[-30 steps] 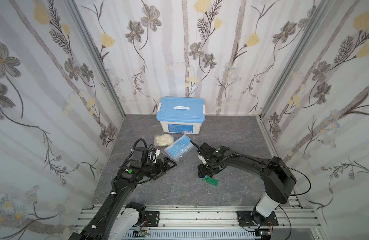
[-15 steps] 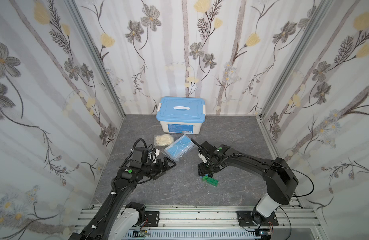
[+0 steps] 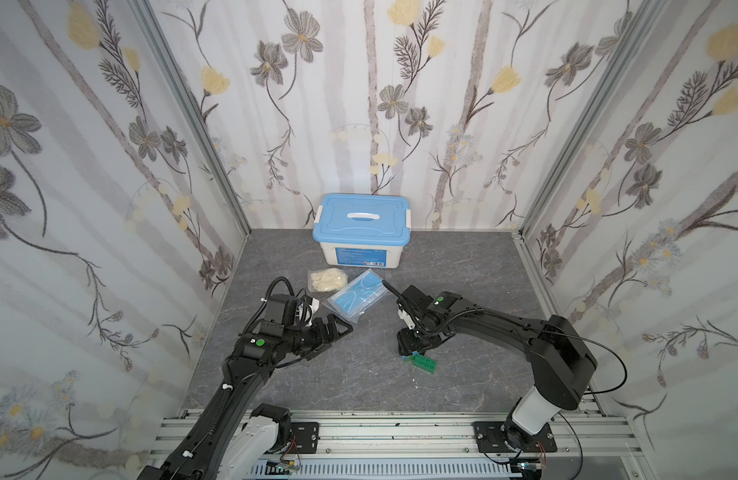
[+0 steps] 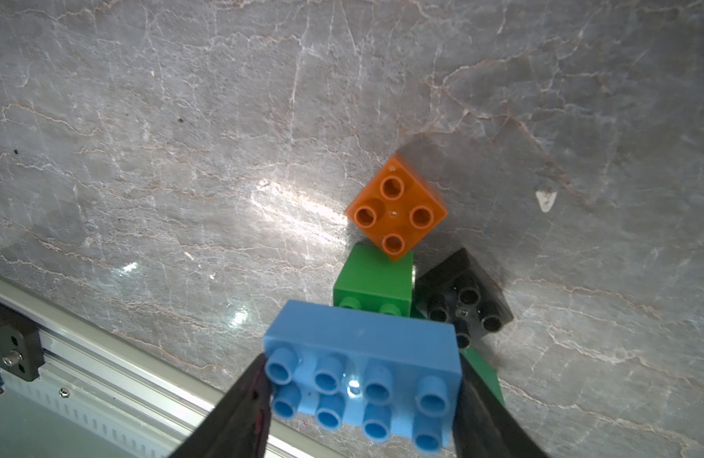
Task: Assemble the letter f with lego
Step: Assemble the lego brick with the lego brick.
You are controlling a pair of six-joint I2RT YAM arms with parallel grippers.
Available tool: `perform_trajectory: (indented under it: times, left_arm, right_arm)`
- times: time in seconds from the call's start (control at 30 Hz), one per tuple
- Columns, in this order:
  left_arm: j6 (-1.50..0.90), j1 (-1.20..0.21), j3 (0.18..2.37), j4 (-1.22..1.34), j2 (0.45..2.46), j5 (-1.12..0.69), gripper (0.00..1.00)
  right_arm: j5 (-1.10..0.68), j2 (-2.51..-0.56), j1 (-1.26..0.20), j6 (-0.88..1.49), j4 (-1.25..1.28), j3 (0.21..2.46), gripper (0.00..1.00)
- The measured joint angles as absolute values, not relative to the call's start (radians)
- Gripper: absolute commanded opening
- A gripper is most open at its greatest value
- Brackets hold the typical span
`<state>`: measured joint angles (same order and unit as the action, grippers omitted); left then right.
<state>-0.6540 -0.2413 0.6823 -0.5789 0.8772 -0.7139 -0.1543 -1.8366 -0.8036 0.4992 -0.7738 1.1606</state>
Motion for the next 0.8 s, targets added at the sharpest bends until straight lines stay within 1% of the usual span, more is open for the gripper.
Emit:
perform_trajectory:
  times: [0.8]
  left_arm:
    - [-0.654, -0.241, 0.682, -0.579, 0.881, -0.714, 1.0]
  right_arm:
    - [-0.165, -1.845, -0.797, 0.488, -0.748, 1.146, 0.59]
